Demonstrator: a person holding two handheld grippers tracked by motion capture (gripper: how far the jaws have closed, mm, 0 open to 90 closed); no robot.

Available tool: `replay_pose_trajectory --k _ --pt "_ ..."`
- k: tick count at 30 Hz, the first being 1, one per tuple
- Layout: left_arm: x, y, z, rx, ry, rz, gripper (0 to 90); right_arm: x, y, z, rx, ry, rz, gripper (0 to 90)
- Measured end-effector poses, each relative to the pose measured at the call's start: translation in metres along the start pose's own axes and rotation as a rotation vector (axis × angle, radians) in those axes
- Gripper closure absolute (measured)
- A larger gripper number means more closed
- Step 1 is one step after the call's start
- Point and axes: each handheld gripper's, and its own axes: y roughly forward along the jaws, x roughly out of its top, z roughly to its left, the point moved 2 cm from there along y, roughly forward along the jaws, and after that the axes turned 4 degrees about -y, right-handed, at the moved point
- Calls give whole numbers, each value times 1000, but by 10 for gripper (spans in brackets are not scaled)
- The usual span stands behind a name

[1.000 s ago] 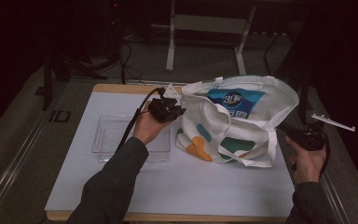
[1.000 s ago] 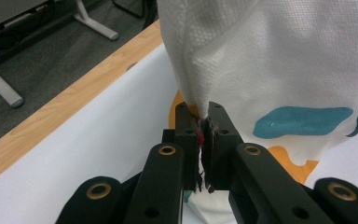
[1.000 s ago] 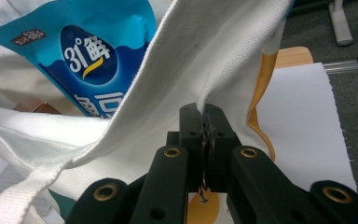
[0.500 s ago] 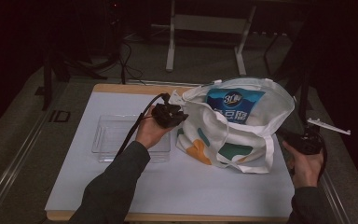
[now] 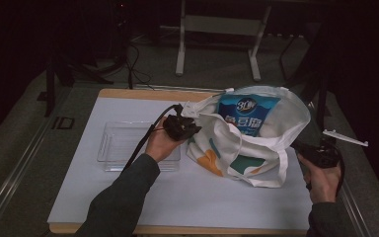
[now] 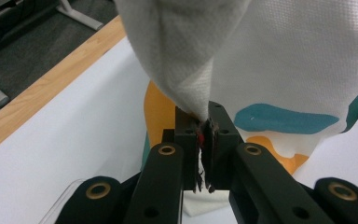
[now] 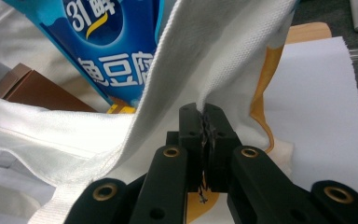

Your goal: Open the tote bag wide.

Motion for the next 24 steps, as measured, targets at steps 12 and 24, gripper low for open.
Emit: replay_pose_trajectory --k 12,24 --pt "-6 13 -2 8 10 51 856 -8 11 3 9 -11 57 870" --pt "-7 6 -1 -23 -32 3 864 -12 15 5 7 -23 77 871"
